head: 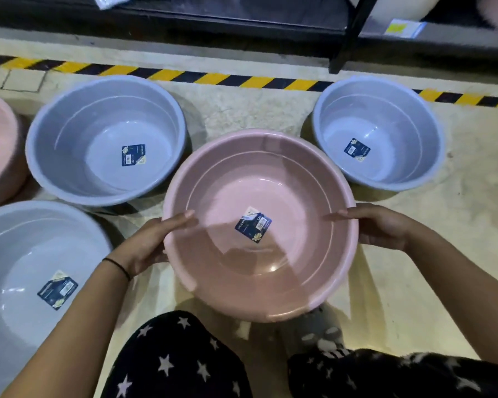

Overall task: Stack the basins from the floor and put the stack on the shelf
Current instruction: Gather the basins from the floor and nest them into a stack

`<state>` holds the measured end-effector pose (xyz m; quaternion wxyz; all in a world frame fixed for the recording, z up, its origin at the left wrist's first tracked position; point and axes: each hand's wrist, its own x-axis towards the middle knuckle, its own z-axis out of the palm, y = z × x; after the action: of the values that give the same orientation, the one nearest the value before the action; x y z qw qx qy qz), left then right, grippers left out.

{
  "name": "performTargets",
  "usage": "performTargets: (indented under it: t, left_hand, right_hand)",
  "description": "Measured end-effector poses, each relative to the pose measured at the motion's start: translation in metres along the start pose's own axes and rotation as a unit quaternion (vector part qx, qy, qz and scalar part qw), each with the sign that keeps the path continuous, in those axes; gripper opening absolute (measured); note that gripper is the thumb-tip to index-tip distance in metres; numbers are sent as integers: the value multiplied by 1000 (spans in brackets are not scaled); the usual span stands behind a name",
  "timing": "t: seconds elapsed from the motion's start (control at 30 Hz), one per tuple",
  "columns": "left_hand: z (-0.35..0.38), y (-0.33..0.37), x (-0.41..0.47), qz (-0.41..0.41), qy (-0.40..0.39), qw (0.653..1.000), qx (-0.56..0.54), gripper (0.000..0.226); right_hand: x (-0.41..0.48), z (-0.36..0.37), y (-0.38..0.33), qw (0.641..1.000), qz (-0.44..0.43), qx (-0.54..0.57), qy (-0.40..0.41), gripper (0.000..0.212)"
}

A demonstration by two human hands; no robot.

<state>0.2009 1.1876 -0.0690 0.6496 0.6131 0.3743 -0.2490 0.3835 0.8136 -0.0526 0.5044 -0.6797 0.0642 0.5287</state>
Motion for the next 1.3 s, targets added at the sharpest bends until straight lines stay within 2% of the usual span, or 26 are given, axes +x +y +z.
performTargets:
  t: [0.07, 0.17, 0.3, 0.5, 0.6, 0.73, 0.8, 0.9, 1.1, 1.2, 1.3]
  left_hand:
    - [-1, -2, 0, 0, 15, 1000, 14, 93]
    - [2, -1, -6, -4, 46, 999, 12, 73]
    - [5, 2, -12, -14, 55, 998, 6, 65]
    - [6, -4, -6, 1, 76, 997, -23, 66]
    - [11, -8, -7, 17, 94, 994, -48, 57]
    - [17, -14, -7, 50, 148, 985, -76, 68]
    - [18, -15, -8, 67, 164, 981, -79, 67]
    - [16, -14, -10, 96, 187, 974, -90, 62]
    - [25, 19, -27, 178, 148, 962, -142, 57]
    - [40, 42, -41, 187, 140, 964, -128, 55]
    - [52, 75, -54, 188, 145, 964, -117, 46]
  right_hand:
    - [-3, 8, 6, 999, -8, 25, 34, 46]
    - [-6, 19, 14, 995, -13, 48, 86, 57]
    - [-7, 23, 21, 990, -19, 66, 124, 43]
    - [-4, 32, 31, 986, -36, 101, 132, 49]
    - [-5, 31, 30, 987, -38, 90, 125, 59]
    - [-4, 31, 31, 988, -40, 97, 116, 51]
    - [-5, 33, 34, 986, -45, 107, 121, 53]
    - [-10, 34, 40, 983, -46, 130, 120, 43]
    - [-39, 28, 23, 977, -89, 145, 132, 35]
    - [-57, 14, 7, 968, -133, 164, 138, 22]
    - [-75, -5, -12, 961, -164, 168, 146, 26]
